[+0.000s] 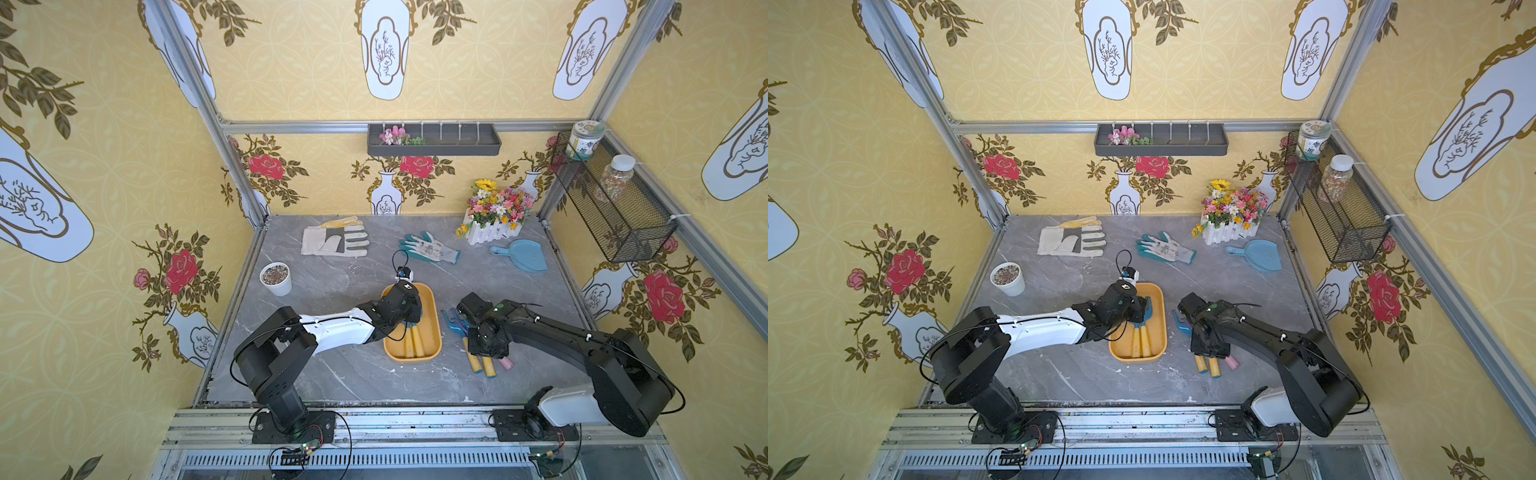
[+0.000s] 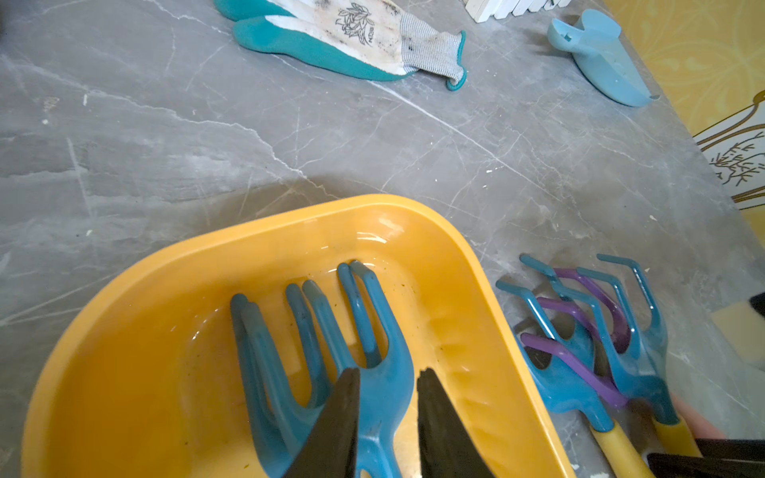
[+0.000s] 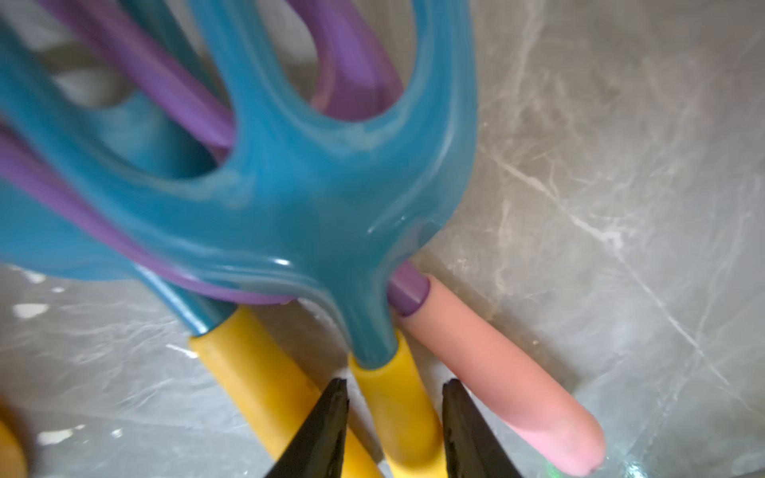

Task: Put the rake into the storage box
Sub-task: Pick up the rake at the center of the board.

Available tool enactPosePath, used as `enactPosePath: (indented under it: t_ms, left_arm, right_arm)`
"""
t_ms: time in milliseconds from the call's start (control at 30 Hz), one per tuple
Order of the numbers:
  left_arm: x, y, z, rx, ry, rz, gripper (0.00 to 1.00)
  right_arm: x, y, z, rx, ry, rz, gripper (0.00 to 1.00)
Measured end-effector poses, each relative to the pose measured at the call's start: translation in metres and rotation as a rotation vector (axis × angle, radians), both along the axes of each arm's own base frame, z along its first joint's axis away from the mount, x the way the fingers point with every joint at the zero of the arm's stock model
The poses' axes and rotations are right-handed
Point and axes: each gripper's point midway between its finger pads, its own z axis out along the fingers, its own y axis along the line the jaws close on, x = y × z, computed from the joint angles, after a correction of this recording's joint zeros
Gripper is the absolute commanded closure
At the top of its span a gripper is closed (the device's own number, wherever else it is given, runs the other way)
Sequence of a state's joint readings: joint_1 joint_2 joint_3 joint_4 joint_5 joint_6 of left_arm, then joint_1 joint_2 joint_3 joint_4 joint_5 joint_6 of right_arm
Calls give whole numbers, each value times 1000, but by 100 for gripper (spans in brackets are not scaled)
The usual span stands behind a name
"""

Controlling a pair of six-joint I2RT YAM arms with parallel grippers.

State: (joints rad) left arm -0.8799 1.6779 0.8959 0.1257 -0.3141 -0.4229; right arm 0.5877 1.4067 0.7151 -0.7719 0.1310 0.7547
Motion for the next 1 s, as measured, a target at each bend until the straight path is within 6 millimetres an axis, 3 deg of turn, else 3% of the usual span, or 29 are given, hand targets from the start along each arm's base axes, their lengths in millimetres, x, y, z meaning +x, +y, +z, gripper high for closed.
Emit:
enactPosePath:
  t_ms: [67, 233, 333, 533, 700, 800, 1000]
  left_arm:
    - [1, -1, 0, -1, -1, 0, 69]
    - [2, -1, 2, 1, -6, 0, 64]
    - [2, -2, 3, -2, -9, 0, 60]
    - [5, -5, 10, -13, -25, -5, 51]
    - [8, -9, 19, -32, -44, -7, 43]
    - [10, -12, 36, -60, -73, -15, 40]
    - [21, -15, 89, -203, -159, -34, 38]
  right_arm:
    - [-2, -1, -5, -6, 11, 1, 62]
    - [-1, 1, -8, 7, 7, 7, 88]
    - [0, 1, -6, 9, 2, 12, 96]
    - [17, 6, 13, 26, -83, 12, 99]
    - [38, 20, 44, 95, -195, 24, 100]
    - [54, 32, 67, 158, -283, 40, 100]
    - [83, 53, 98, 266, -425, 51, 100]
